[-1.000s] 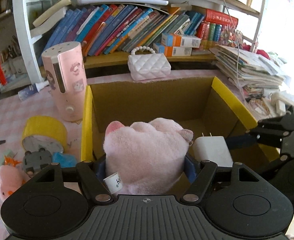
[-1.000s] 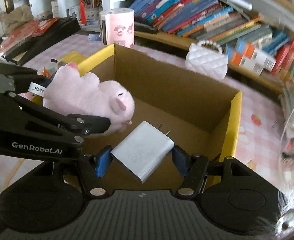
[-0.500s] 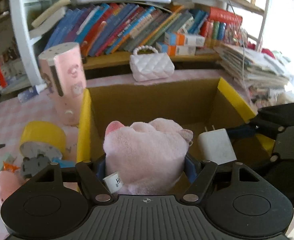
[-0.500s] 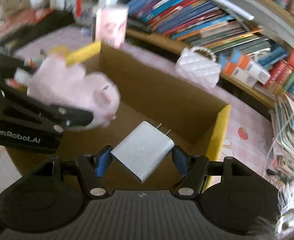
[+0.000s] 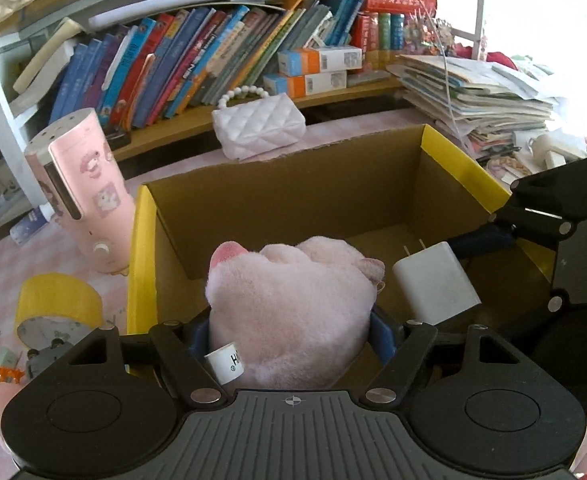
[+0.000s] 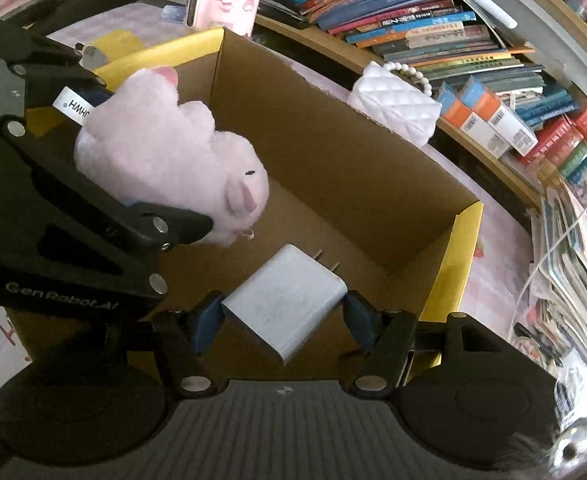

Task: Organize objects
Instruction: 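Lower both tools into the yellow box and open them, releasing pig and charger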

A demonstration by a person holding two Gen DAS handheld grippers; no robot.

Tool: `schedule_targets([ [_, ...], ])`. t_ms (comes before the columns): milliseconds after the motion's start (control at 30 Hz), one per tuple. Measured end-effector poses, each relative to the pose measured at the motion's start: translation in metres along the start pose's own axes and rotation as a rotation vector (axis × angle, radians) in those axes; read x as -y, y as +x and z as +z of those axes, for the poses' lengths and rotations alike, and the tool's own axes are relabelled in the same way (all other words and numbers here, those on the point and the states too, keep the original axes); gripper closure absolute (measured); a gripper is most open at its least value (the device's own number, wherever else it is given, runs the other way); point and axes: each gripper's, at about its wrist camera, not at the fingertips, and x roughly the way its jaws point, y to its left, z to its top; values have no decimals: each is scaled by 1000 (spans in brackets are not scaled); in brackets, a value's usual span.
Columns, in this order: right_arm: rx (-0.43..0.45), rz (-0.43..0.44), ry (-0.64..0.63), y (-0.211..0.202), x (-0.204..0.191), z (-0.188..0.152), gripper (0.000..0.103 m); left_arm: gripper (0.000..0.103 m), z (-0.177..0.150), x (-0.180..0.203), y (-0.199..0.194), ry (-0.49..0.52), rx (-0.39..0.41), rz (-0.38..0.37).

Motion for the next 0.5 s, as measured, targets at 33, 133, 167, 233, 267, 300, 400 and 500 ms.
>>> schedule_targets([
  [33, 0, 0, -1, 0, 0, 0, 40, 23, 0, 0, 0, -2, 1, 2],
  [133, 0, -1, 2, 0, 0, 0, 39, 21, 0, -2, -2, -25, 5, 7],
  [167, 3, 3, 6, 0, 0, 0, 38, 21, -1, -2, -3, -31, 8, 19],
  [233, 27, -13, 21, -4, 2, -1, 26, 18, -2, -4, -12, -58, 31, 34],
  [267, 50, -33, 29, -8, 2, -2, 19, 14, -2, -6, -18, -76, 47, 32],
  [300, 68, -46, 32, -12, 2, -2, 18, 13, -3, -8, -25, -94, 68, 24],
  [400, 128, -65, 72, -33, 2, -6, 18, 13, -3, -11, -49, -125, 128, 13],
  [500, 199, -97, 135, -59, 1, -10, 18, 13, -6, -14, -79, -145, 190, 15],
])
